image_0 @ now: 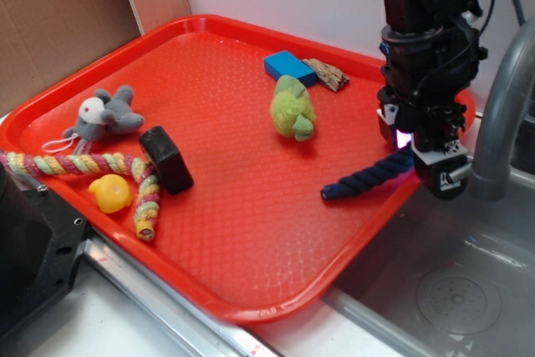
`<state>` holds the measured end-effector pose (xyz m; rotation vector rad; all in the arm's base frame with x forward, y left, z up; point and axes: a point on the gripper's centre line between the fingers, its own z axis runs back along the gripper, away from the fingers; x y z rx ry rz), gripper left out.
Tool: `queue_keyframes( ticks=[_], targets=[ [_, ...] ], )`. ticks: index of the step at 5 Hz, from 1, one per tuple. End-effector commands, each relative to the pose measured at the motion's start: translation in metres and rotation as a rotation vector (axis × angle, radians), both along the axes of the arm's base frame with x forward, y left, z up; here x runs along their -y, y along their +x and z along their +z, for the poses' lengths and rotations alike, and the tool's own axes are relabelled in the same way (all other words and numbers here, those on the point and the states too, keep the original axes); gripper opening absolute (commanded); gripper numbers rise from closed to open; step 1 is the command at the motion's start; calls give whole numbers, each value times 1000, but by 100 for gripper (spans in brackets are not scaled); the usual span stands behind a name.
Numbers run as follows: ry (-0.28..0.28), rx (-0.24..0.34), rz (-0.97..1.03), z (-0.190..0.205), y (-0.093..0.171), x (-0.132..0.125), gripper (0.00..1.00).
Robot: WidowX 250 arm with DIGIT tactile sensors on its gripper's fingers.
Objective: Grab the blue rope.
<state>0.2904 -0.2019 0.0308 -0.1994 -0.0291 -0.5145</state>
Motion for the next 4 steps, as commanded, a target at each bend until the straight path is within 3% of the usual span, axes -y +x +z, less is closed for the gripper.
queue_keyframes(
  ticks=[1,2,3,4],
  targets=[
    [-68,82,20,43,7,-5,0],
    [-13,114,71,77,-13,-24,0],
    [85,157,221,114,-61,-61,0],
    [194,142,452,144,-95,-90,0]
  ],
)
